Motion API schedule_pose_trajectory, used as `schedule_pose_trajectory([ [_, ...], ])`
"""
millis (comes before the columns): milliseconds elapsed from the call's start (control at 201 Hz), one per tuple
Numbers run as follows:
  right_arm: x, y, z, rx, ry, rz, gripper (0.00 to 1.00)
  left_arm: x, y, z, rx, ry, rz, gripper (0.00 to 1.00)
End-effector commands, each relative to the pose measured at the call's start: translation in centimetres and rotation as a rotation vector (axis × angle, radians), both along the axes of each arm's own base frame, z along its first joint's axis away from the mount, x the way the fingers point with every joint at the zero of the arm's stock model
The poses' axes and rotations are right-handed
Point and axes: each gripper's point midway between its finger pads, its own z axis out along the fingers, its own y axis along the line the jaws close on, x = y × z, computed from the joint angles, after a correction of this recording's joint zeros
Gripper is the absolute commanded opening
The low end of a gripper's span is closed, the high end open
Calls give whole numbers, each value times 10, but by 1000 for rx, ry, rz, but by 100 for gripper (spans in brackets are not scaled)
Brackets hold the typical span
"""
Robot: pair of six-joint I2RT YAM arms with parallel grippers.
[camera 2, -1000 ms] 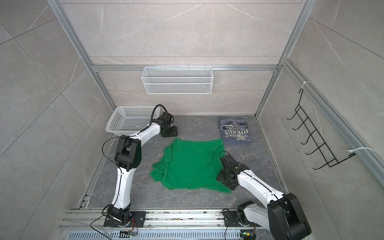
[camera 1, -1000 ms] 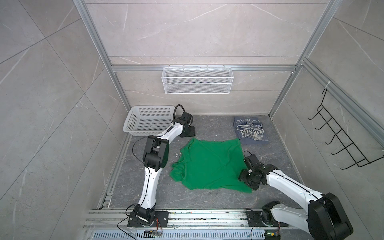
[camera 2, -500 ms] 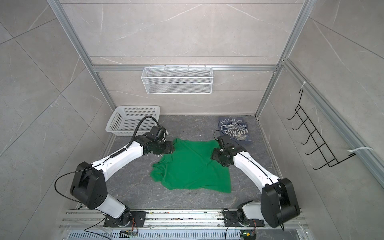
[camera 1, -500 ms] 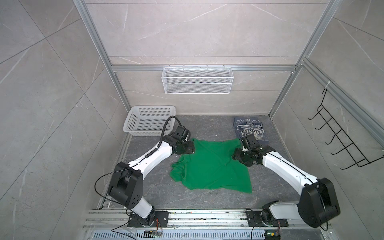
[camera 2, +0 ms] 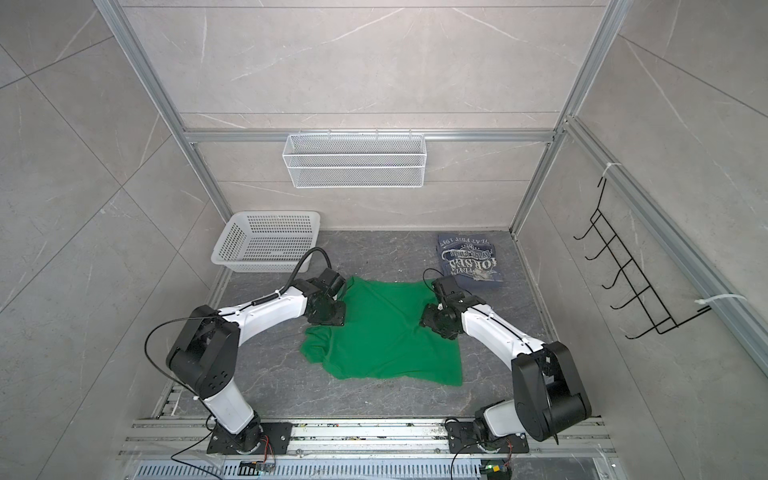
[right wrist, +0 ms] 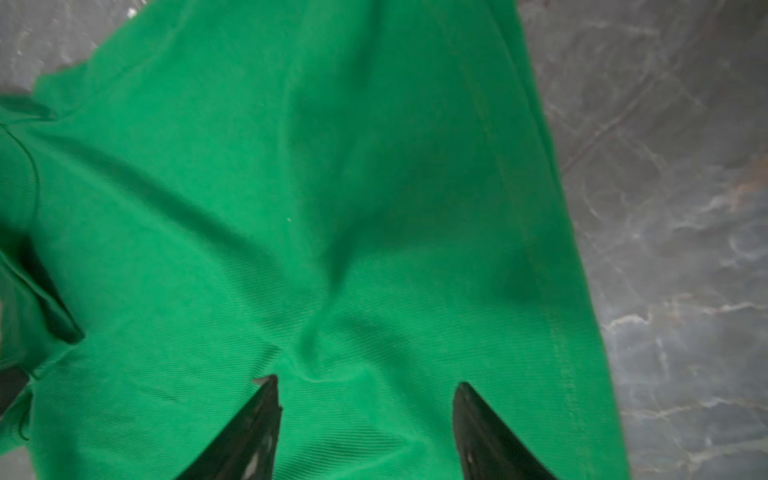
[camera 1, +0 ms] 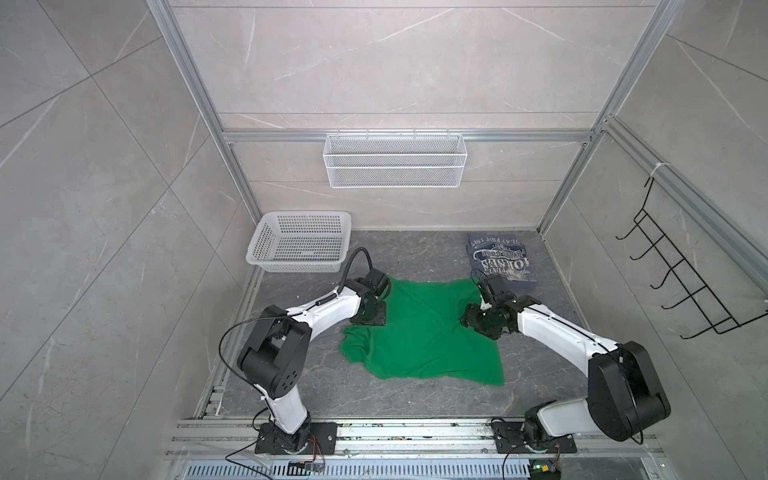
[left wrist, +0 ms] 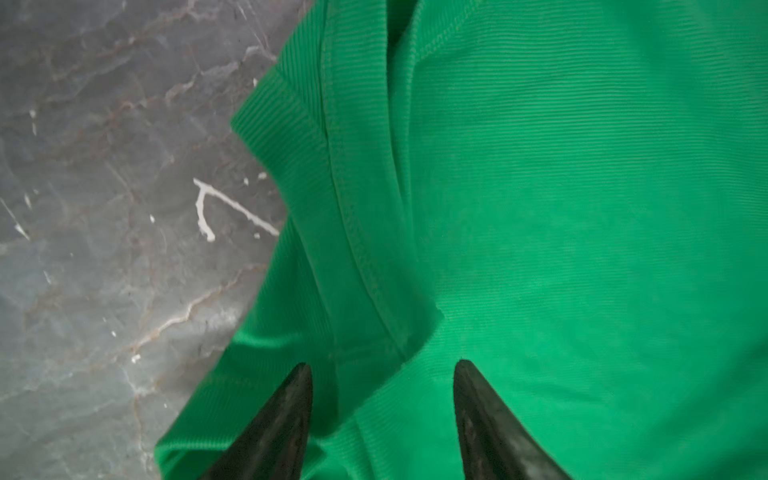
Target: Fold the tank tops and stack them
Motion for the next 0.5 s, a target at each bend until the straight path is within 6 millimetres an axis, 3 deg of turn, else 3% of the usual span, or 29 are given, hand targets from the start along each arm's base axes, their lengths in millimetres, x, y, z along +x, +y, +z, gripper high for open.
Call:
schedule_pose_trajectory([
  [0, -3, -7, 1, -19, -16, -5, 67, 11, 12, 2, 112, -38, -8, 49],
  [134, -5, -21, -6, -53, 15, -42, 67, 24, 21, 3, 129, -76, 37, 16],
  [239, -7, -36, -13, -66, 44, -81, 67, 36, 36, 13, 100, -120, 104, 3],
  [383, -11, -40, -21, -60, 63, -89, 67, 59, 74, 28, -43, -152, 264, 0],
  [493, -11, -42, -22, -63, 66, -90, 67, 73, 106, 28, -114, -146, 375, 0],
])
